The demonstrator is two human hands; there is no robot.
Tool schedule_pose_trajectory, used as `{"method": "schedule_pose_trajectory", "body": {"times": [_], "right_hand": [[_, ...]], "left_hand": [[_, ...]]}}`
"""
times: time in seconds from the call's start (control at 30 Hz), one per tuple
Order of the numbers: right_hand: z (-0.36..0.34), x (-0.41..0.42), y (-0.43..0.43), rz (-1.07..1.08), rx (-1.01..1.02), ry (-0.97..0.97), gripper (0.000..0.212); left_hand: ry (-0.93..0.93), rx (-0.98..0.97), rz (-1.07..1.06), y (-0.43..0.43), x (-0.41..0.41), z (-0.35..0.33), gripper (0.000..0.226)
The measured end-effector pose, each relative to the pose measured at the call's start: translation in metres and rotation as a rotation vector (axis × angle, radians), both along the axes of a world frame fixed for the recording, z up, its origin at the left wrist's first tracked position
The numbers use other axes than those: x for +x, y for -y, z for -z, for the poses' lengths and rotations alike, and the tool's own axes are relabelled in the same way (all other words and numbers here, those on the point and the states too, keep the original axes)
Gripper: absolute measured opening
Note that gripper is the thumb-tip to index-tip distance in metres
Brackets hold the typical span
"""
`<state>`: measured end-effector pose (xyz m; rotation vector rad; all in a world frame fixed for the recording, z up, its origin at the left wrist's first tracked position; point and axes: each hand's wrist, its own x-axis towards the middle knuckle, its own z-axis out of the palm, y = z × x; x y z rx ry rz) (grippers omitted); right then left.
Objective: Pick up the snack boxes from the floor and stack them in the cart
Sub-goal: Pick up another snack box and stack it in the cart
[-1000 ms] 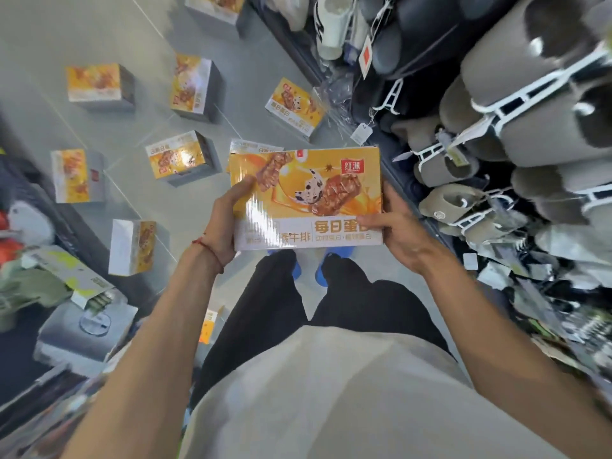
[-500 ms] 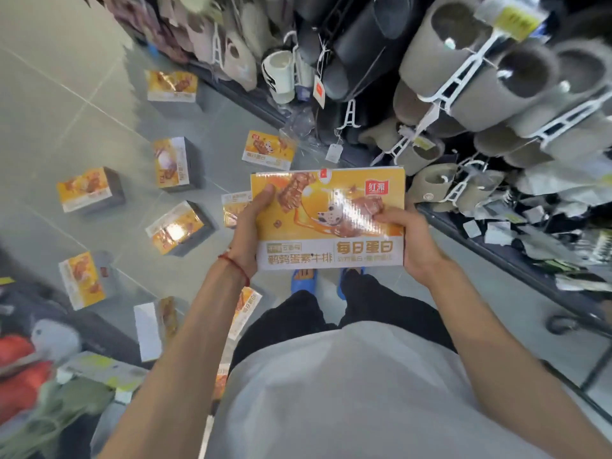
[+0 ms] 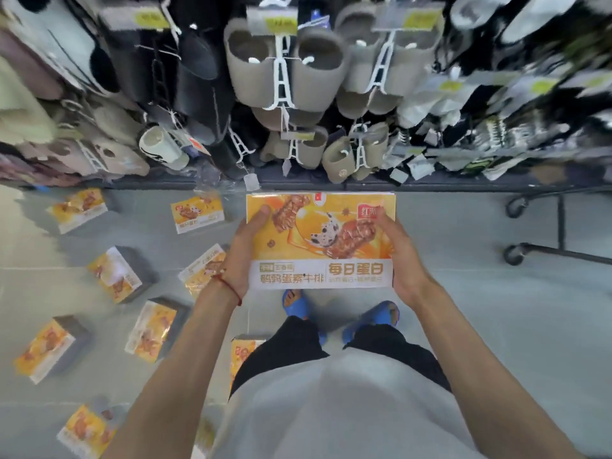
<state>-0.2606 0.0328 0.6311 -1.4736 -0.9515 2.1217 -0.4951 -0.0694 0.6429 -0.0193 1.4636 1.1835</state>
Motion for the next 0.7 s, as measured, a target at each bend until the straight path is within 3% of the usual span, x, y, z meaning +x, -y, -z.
{"method": "schedule_pose_trajectory", "body": {"times": [0.07,0.2,0.3,0.43,0.53,0.7], "right_hand": [[-0.001,0.03,-0.002,0.073,-0.027,0.002,0.073],[-0.007,0.097,-0.007,0.246,-0.046,0.016,0.093],[-0.007,0.157,-0.011,0.374,-0.057,0.031,0.102],[-0.01,0.238,-0.017,0.532,-0.039,0.026,0.084],[-0.016,0.298,-0.02,0.637,-0.018,0.057,0.059],[-0.022,0.385,-0.024,0.793,-0.012,0.075,0.055]], "left_hand": [[-0.001,0.019,0.075,-0.02,0.024,-0.001,0.083],[-0.023,0.023,0.215,-0.058,0.087,-0.011,0.069],[-0.061,0.002,0.313,-0.086,0.145,-0.016,0.077],[-0.091,0.029,0.444,-0.121,0.23,-0.019,0.078],[-0.097,0.02,0.545,-0.144,0.294,-0.023,0.087],[-0.104,0.075,0.705,-0.182,0.391,-0.027,0.068]]}}
